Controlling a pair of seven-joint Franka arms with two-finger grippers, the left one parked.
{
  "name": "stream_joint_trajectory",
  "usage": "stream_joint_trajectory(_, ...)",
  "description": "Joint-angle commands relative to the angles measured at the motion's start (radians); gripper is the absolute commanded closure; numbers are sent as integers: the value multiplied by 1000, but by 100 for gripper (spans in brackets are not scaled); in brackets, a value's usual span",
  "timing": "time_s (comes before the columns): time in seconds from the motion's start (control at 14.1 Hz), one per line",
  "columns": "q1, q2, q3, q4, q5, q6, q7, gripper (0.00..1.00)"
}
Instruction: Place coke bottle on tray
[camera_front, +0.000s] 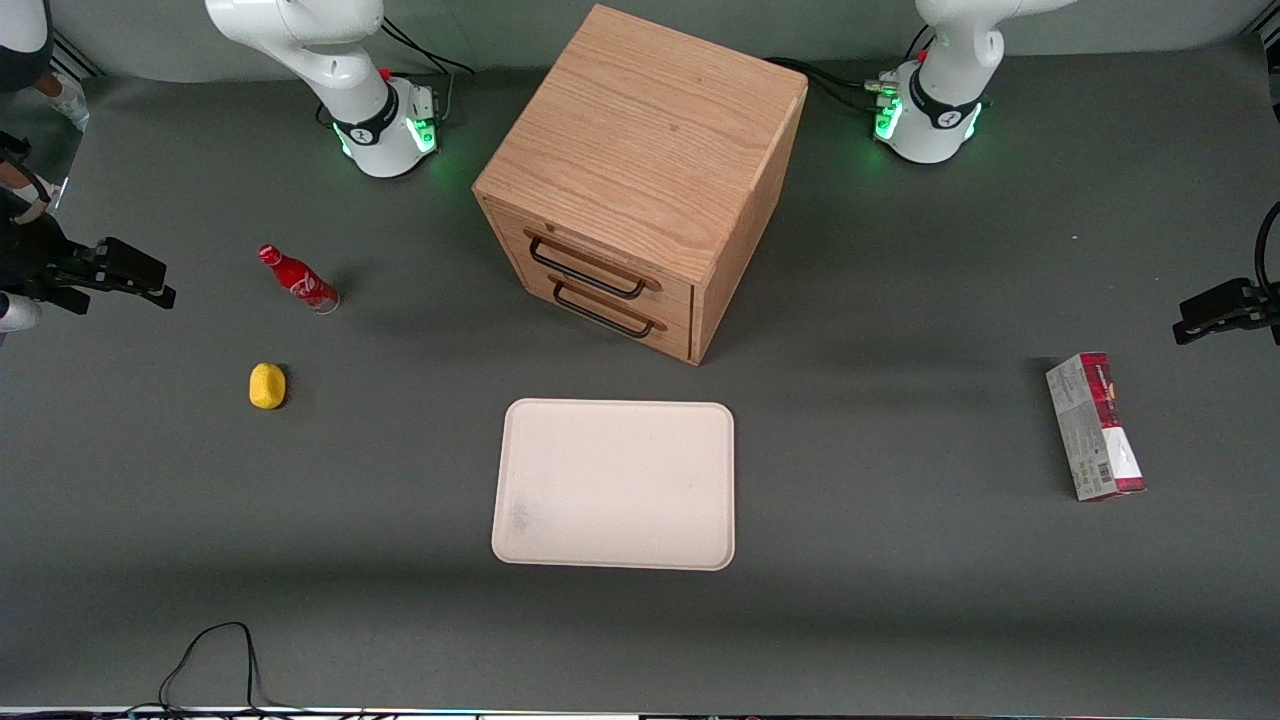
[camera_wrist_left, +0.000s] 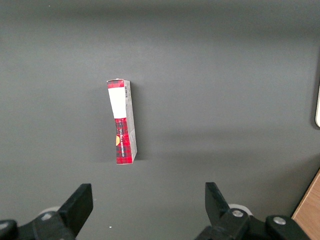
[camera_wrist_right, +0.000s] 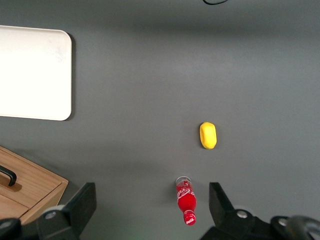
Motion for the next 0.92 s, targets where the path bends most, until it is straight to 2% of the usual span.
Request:
stream_joint_trajectory(0.0, 14, 2, -15, 18, -2, -18, -27, 0)
stream_joint_trajectory(0.57, 14, -1, -15, 8, -3, -20, -22, 0)
stream_joint_trajectory(0.85, 14, -42, -30, -5, -3, -69, -22, 0)
